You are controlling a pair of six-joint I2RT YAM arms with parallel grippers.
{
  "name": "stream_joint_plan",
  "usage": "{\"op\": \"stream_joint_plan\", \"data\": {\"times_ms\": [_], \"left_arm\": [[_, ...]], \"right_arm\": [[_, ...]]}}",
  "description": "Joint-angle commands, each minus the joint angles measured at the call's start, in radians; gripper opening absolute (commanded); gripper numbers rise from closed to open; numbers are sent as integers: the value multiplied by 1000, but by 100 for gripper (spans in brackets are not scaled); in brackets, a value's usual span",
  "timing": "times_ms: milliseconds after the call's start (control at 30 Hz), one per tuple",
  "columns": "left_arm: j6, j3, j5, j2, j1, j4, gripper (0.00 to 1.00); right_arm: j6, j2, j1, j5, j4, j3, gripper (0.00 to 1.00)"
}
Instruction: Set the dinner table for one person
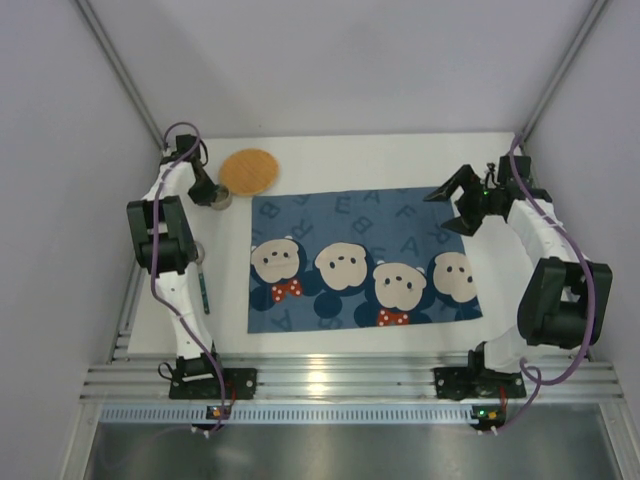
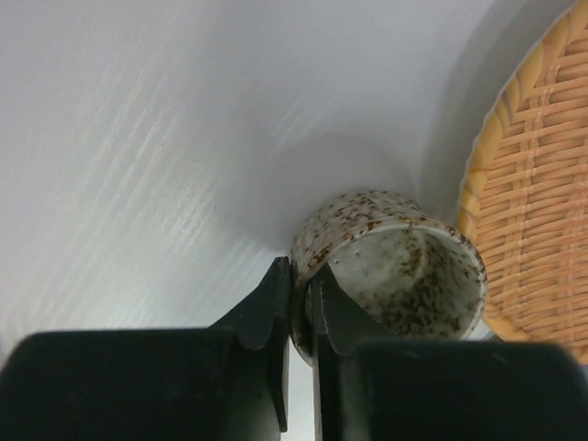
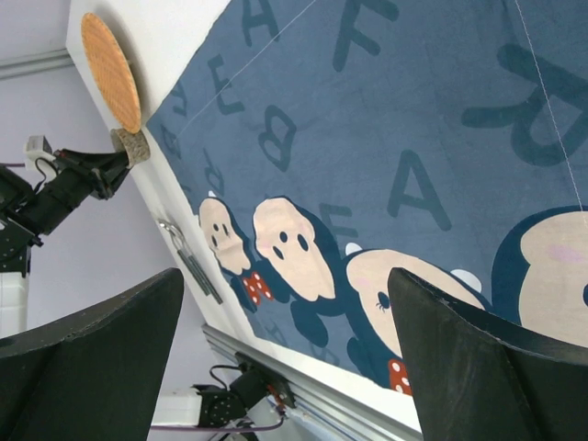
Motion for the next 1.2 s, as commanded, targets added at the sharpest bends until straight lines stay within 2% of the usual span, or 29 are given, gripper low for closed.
{"op": "stream_joint_plan", "data": {"times_ms": [0, 200, 333, 400, 533, 600, 700, 933, 1167], "left_arm": [[8, 48, 0, -4, 5, 6, 1], [60, 71, 84, -40, 4, 3, 0], [92, 91, 172, -86, -9, -14, 0], [124, 123, 173, -111, -41, -38, 0], [218, 200, 129, -128, -180, -125, 0], [246, 191, 51, -145, -275, -149, 0], [232, 163, 61, -174, -372, -155, 0], [193, 162, 74, -188, -588, -178, 0], [186, 255, 60, -176, -700, -222, 0]], "right_arm": [[-23, 14, 3, -10, -2, 36, 93], [-50, 37, 23, 11, -21, 87, 93], [-110, 93, 100, 74, -110, 278, 93], [-150, 159, 193, 120, -187, 370, 93], [-211, 296, 330, 197, -317, 672, 91], [-237, 372, 389, 223, -380, 757, 88], [-250, 442, 440, 224, -423, 870, 86], [-277, 492, 502, 223, -445, 880, 79], [-300, 475, 522, 255, -446, 777, 73]]}}
